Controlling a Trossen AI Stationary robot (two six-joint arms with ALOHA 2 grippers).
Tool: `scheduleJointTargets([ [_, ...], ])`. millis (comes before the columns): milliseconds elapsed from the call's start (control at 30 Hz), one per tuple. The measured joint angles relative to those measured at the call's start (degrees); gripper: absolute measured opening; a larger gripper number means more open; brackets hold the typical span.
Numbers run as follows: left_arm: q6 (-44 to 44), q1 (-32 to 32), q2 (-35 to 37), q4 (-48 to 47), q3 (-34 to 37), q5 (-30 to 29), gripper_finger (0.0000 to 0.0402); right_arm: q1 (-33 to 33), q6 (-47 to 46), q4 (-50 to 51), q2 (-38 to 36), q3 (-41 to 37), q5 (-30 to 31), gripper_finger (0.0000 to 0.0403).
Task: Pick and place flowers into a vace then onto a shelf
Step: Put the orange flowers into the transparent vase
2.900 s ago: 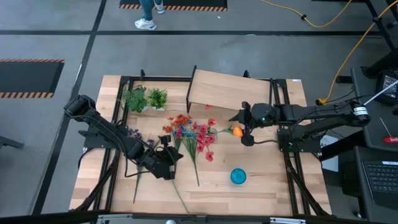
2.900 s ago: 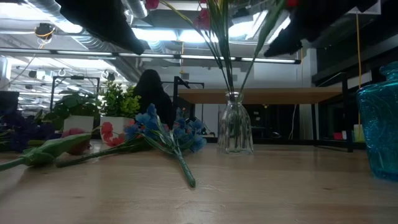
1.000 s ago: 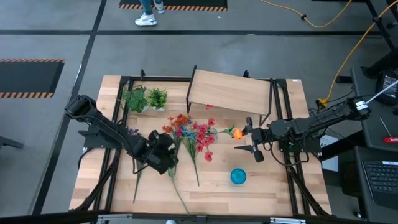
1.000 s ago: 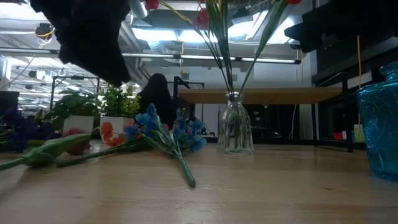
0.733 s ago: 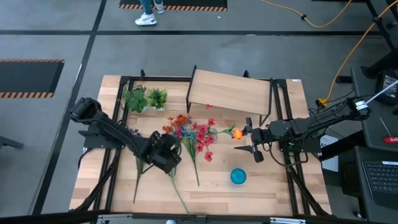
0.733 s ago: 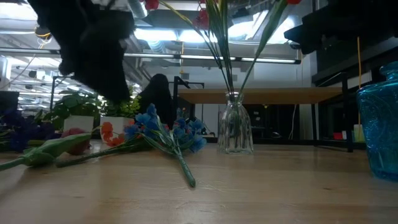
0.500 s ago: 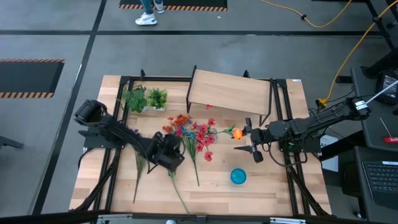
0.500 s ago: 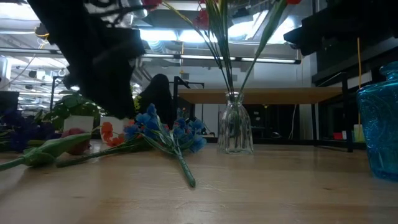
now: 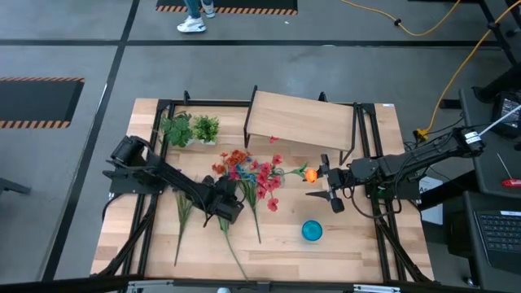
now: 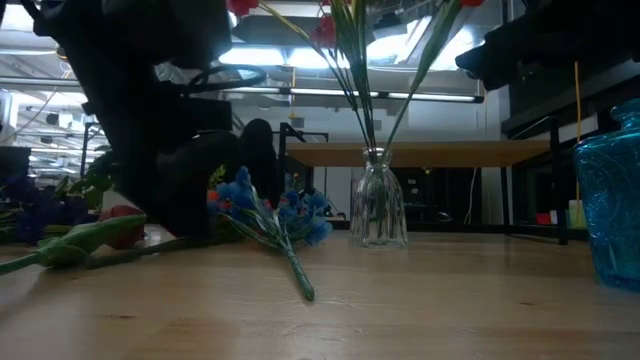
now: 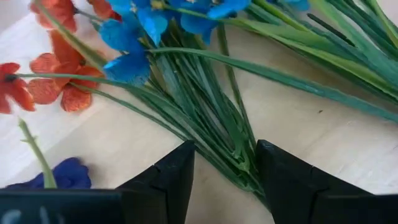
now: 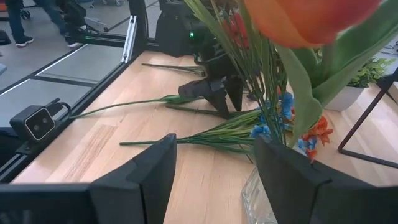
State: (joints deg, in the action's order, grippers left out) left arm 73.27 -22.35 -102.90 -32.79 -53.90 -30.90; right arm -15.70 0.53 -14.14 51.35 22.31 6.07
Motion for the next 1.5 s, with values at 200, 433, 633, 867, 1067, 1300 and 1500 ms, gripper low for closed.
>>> scheduleJointTargets([
  [200, 2.7, 0.0, -1.8, 0.7, -0.2, 0.0, 0.0166, 0.0, 0.1, 0.2, 0.0, 0.0, 0.0, 0.0218],
  [433, 7.3, 0.0, -1.8, 1.0, -0.1, 0.9, 0.0131, 0.0, 0.1, 0.2, 0.0, 0.0, 0.0, 0.0218],
  [633, 8.8, -0.5, -1.8, 1.0, -0.1, 1.2, 0.0031, 0.0, 0.0, 0.3, 0.0, 0.0, 0.0, 0.0218],
  [867, 8.7, -0.9, 0.5, 0.1, 0.2, 1.1, 0.0012, 0.0, 0.0, -1.2, 0.0, -2.7, 0.0, 0.0218],
  [1067, 12.3, -0.9, 3.8, -7.7, 0.2, 0.6, 0.0007, 0.0, 1.4, -6.8, 0.0, -4.9, 0.0, 0.0218],
  [1300, 14.5, -1.2, 5.8, -13.1, 0.2, -2.4, 0.0006, 0.0, 1.5, -7.5, 0.0, -4.9, -0.1, 0.0218],
  [1500, 11.9, -1.3, 8.2, -20.1, -2.5, -5.1, 0.0006, 0.0, 1.5, -7.5, 0.0, -4.9, 0.0, 0.0218],
])
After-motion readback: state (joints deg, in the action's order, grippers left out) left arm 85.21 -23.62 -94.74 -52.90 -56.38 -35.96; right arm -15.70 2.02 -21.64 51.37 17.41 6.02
